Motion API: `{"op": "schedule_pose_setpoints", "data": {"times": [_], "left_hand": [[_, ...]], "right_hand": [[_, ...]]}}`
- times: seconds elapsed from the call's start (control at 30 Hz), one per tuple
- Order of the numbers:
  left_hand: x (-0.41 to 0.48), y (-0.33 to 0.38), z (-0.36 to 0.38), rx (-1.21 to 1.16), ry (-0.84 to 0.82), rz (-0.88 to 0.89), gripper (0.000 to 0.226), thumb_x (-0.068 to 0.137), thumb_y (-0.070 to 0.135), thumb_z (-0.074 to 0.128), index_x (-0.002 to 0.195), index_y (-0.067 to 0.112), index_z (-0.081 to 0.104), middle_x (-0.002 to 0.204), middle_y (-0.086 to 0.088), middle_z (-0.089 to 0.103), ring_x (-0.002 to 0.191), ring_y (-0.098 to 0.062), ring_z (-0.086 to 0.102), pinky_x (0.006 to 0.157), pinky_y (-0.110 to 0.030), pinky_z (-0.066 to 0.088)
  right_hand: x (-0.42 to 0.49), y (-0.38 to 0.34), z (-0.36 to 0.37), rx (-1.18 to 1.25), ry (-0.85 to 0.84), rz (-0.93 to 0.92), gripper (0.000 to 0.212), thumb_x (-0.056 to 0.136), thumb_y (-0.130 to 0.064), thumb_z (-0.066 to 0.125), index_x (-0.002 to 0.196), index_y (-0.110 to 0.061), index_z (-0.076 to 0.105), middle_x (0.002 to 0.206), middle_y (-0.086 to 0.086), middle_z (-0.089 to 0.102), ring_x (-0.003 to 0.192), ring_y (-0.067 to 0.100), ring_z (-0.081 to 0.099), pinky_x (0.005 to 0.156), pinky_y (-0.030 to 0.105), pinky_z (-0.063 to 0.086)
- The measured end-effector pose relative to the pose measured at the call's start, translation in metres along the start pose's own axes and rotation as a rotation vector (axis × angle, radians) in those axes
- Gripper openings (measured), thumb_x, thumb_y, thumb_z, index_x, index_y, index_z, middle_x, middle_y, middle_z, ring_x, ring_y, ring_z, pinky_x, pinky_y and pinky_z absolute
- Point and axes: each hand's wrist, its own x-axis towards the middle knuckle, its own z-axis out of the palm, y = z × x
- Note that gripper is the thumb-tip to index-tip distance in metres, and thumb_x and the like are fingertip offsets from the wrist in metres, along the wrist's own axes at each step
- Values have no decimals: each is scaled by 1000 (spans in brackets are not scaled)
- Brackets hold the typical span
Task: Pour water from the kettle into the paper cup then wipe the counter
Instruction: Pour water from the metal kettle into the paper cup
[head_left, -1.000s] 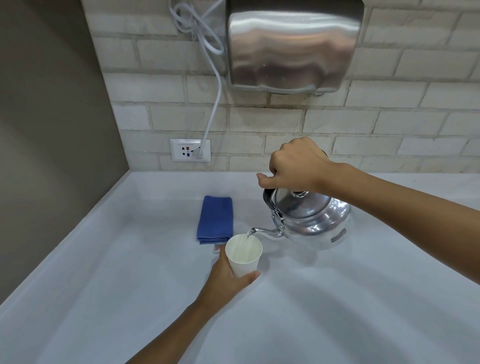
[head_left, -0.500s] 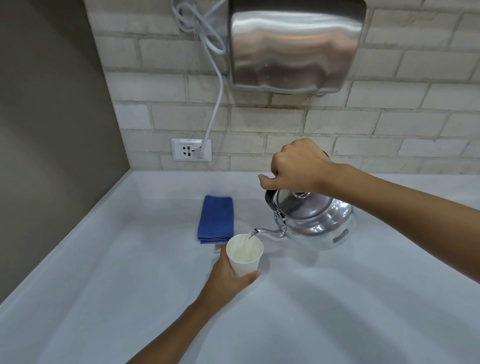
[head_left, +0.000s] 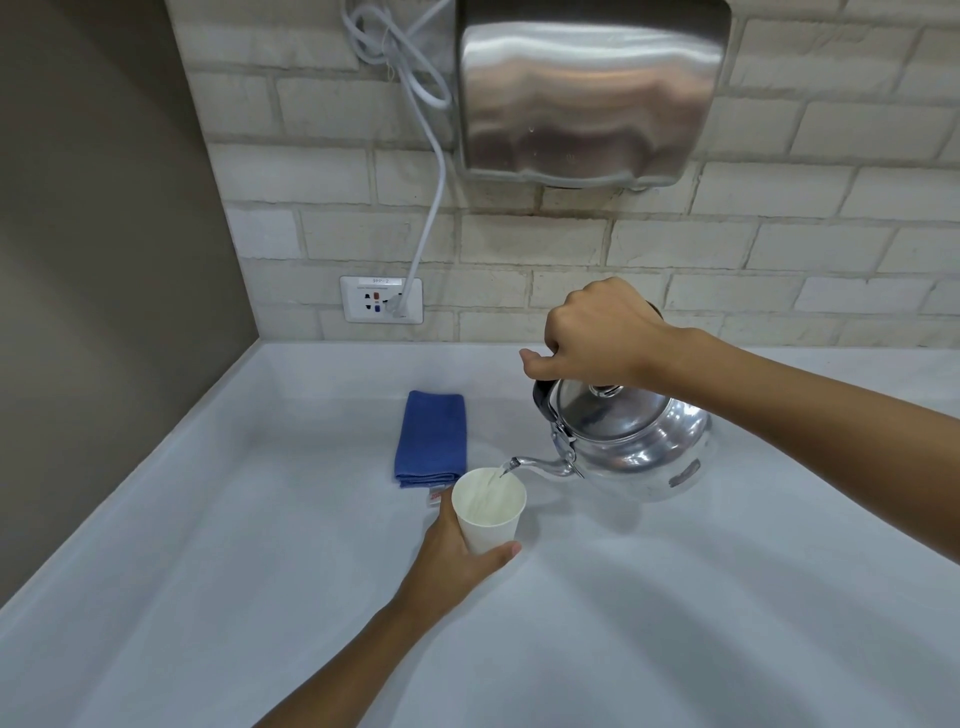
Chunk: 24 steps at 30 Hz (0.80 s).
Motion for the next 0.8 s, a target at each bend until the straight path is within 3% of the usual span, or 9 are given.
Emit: {"op": "schedule_pose_setpoints", "data": {"times": [0.3, 0.5, 0.7, 0.8], "left_hand": [[0, 0, 0, -2, -3, 2, 71, 59, 49, 80, 108, 58, 29, 118, 24, 48, 112, -4, 49, 85, -11, 39], [0, 0, 0, -6, -6, -4, 72, 59, 48, 80, 109, 56, 29, 122, 16, 49, 113, -6, 49, 90, -20, 41], [-1, 0, -1, -1, -9, -5, 71, 60, 47, 81, 108, 55, 30, 116, 24, 49, 109, -2, 50, 78, -5, 42], [-1, 0, -1, -10, -10, -2, 70, 59, 48, 80, 108, 56, 30, 116, 27, 47, 108, 0, 50, 78, -4, 42]], "right_hand": [[-1, 1, 0, -25, 3, -14, 61, 85, -43, 48, 40, -11, 20, 37, 2, 19, 38, 18, 15, 45, 23, 12], [0, -1, 0, -18, 7, -15, 61, 85, -43, 48, 40, -11, 21, 37, 2, 20, 38, 18, 16, 45, 23, 11], [1, 0, 0, -25, 8, -18, 60, 85, -43, 48, 40, -12, 22, 37, 2, 21, 37, 17, 17, 46, 23, 11], [1, 0, -1, -32, 8, -22, 60, 85, -43, 48, 40, -12, 22, 37, 2, 21, 37, 17, 17, 46, 23, 10]]}}
